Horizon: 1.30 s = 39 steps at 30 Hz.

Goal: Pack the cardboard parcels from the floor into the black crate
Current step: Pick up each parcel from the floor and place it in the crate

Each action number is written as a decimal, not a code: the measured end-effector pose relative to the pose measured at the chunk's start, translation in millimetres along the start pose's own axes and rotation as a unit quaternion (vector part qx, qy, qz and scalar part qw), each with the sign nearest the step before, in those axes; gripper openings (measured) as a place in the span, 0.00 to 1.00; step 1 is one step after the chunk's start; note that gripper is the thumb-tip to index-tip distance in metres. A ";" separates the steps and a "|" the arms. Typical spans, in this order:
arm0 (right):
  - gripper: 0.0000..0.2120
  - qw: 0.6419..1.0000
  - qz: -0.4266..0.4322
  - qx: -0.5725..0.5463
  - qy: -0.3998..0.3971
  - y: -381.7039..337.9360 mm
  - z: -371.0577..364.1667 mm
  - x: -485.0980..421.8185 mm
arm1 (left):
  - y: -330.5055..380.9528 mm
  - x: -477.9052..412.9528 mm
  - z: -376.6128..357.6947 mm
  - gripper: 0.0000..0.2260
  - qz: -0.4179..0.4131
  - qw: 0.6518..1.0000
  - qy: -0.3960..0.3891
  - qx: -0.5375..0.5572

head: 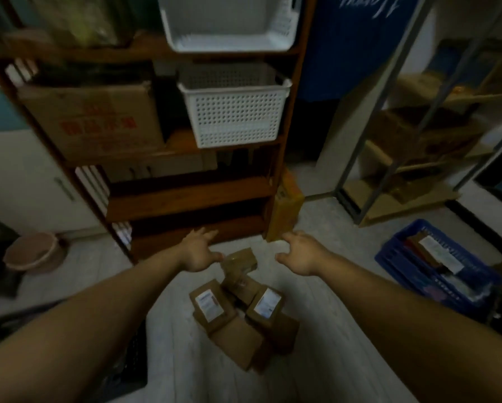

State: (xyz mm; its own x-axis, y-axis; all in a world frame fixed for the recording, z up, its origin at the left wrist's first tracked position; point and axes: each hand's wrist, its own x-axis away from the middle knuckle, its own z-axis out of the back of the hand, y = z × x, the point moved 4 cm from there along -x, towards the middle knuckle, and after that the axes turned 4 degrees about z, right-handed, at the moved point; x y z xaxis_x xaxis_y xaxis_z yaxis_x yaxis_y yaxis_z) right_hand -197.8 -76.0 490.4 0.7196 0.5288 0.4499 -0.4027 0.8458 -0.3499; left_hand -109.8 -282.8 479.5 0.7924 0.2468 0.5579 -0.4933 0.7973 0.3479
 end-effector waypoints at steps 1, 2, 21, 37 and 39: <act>0.31 1.000 0.008 0.001 -0.017 4.8 -10.5 -21.3 | -8.9 -14.3 -9.3 0.33 0.018 1.000 -0.002 0.009; 0.31 0.999 0.018 0.004 -0.031 9.5 -22.3 -43.4 | -18.4 -29.5 -19.8 0.34 0.035 0.999 -0.005 0.021; 0.39 0.961 -0.031 -0.208 -0.179 95.9 -455.6 -333.0 | -220.2 -280.7 -369.7 0.40 0.294 0.875 0.035 0.383; 0.32 0.944 -0.019 -0.325 -0.046 29.4 -378.4 -272.4 | -214.4 -226.5 -314.2 0.31 0.231 0.729 0.086 0.638; 0.33 0.939 -0.012 -0.339 -0.047 -3.8 -336.0 -242.4 | -212.8 -186.9 -265.4 0.30 0.212 0.722 0.098 0.651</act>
State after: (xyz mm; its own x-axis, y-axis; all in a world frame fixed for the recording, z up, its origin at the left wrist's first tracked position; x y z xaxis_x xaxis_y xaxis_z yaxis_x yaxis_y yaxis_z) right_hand -180.7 -231.1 106.7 0.6576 0.5413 0.5240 0.0890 0.6348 -0.7675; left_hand -57.7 -352.4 101.2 0.4440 0.4922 0.7488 -0.5242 -0.5351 0.6625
